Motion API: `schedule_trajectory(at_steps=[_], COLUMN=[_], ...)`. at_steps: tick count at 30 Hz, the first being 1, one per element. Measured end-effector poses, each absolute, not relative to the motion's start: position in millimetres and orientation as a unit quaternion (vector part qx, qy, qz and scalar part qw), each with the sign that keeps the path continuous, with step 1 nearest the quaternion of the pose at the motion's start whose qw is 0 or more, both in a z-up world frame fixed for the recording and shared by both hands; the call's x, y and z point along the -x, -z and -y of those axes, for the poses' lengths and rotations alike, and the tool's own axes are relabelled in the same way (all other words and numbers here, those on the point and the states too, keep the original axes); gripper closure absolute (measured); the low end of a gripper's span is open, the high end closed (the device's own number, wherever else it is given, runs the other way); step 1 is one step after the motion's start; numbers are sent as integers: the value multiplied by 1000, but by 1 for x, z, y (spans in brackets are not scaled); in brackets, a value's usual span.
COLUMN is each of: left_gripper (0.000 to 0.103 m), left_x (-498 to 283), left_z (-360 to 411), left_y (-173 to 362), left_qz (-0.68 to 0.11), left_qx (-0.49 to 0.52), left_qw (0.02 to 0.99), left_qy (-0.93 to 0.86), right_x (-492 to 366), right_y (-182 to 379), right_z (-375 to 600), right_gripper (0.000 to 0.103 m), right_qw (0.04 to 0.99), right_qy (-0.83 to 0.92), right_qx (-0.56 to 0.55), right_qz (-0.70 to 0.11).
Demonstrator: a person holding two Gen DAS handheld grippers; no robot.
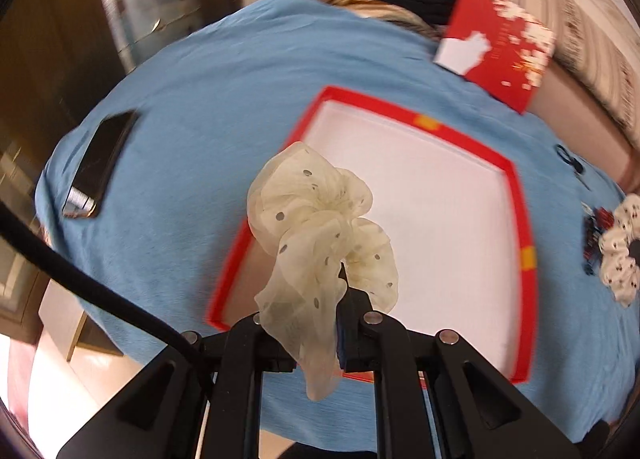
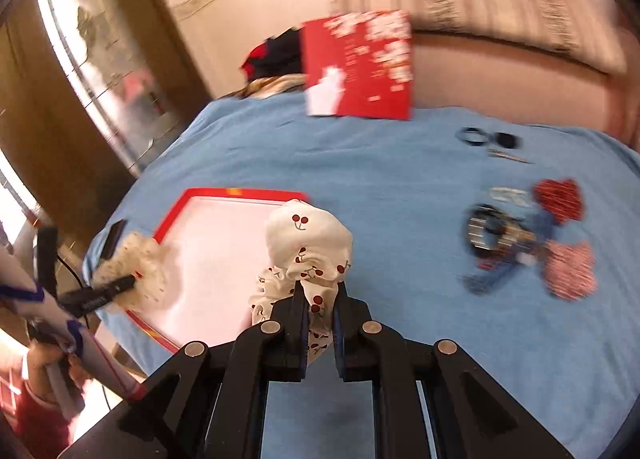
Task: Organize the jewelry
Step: 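Carry both scrunchies into the white tray and open both grippers to release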
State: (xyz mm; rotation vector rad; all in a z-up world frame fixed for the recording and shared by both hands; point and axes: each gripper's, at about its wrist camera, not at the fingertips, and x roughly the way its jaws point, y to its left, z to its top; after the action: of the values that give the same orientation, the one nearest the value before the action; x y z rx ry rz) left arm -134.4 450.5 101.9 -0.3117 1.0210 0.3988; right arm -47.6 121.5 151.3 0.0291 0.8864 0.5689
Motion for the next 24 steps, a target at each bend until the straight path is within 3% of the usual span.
schedule_trajectory(at_steps=[14,15,17,20,24], left_gripper=[83,78,68,60,55], left_x=[150,151,153,155,163], left_z=[-486,-485,-485,-482,-474], left_y=[-84,-87,-93,-101,-116], left_qz=[-471,-468,-458,-446,-428], left_qx=[176,178,179,176,164], left_qw=[842,844,849,856,866], left_qy=[-195,-193,-194,-195,-202], right_x=[-45,-48,-50,-50,-43], right_y=[-72,-70,-69,-77,-91], right_z=[-264,-264,-262,-254,-244], right_gripper=[89,85,59,40,38], right_qw=[833,835,841,850,860], right_qy=[-270,-260,-245,-243,-237], right_qx=[76,88,101,102,116], right_qz=[-478,-476,-471,-456,-438])
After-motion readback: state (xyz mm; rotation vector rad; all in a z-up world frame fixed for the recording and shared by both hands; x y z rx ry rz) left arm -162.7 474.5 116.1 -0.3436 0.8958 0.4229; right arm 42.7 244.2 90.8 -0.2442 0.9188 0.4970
